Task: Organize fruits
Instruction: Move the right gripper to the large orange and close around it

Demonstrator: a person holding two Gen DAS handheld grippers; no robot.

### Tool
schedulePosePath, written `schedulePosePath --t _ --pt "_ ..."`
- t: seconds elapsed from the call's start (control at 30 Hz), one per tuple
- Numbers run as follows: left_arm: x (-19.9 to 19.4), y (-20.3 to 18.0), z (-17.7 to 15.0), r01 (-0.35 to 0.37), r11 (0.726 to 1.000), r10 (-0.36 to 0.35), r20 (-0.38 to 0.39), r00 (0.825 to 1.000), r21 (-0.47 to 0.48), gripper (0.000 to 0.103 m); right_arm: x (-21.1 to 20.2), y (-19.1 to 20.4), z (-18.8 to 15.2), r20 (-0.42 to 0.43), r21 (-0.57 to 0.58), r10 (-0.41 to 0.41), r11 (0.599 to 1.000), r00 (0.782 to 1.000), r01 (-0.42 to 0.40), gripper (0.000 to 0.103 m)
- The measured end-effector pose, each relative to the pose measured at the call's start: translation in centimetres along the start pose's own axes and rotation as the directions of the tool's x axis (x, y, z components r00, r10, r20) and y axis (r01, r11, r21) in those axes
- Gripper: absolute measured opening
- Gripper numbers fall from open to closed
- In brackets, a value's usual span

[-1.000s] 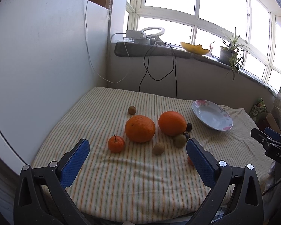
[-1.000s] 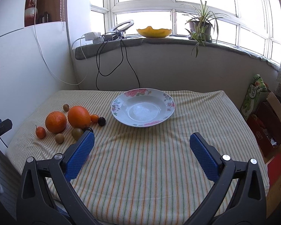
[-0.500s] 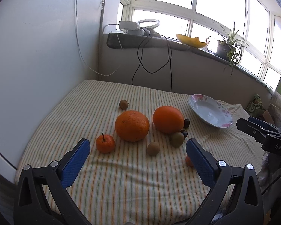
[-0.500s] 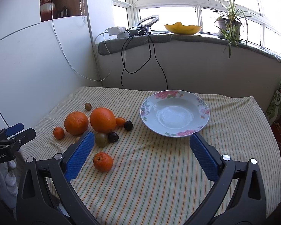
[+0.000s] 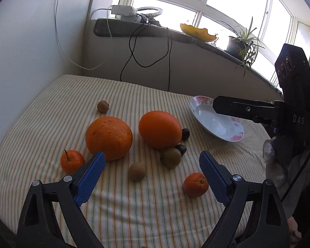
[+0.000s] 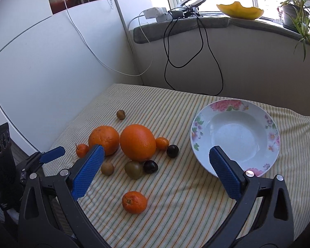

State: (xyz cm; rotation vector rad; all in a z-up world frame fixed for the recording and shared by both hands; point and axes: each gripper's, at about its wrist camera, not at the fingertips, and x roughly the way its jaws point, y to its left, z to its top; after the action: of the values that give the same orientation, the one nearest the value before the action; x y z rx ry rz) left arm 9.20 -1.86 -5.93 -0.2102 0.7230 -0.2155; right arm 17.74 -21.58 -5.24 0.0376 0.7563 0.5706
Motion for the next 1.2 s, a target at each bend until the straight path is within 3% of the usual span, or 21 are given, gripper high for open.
schedulePosePath --t 0.17,0.3,0.53,0.87,1.2 --pt "2.3 -0.8 0.6 0.054 0.998 -0.054 -0.039 0.998 -0.017 0.082 3.5 -0.1 2.6 -0.107 0.006 0.159 0.987 0.981 -0.159 0.102" --pt "3.9 -0.6 0.9 0.091 0.994 -0.094 -0.062 0.994 -0.061 0.071 6.3 0.0 4.1 -0.202 0.036 0.23 0.973 0.952 -0.228 0.088" --pt "5.6 -0.2 1.4 0.124 0.985 -0.134 -0.086 0.987 -0.117 0.066 10.7 -0.4 4.0 -0.343 0.068 0.229 0.973 0.911 -0.219 0.065" --pt "7.1 -0.2 2.1 0.105 0.987 -0.118 -0.106 0.987 -0.123 0.065 12.6 -1.5 3.9 -0.382 0.14 0.267 0.963 0.885 -0.23 0.064" --pt "9.0 0.4 1.9 0.089 0.986 -0.107 -0.131 0.986 -0.138 0.065 13.1 -1.0 4.1 -0.395 0.126 0.265 0.964 0.879 -0.234 0.064"
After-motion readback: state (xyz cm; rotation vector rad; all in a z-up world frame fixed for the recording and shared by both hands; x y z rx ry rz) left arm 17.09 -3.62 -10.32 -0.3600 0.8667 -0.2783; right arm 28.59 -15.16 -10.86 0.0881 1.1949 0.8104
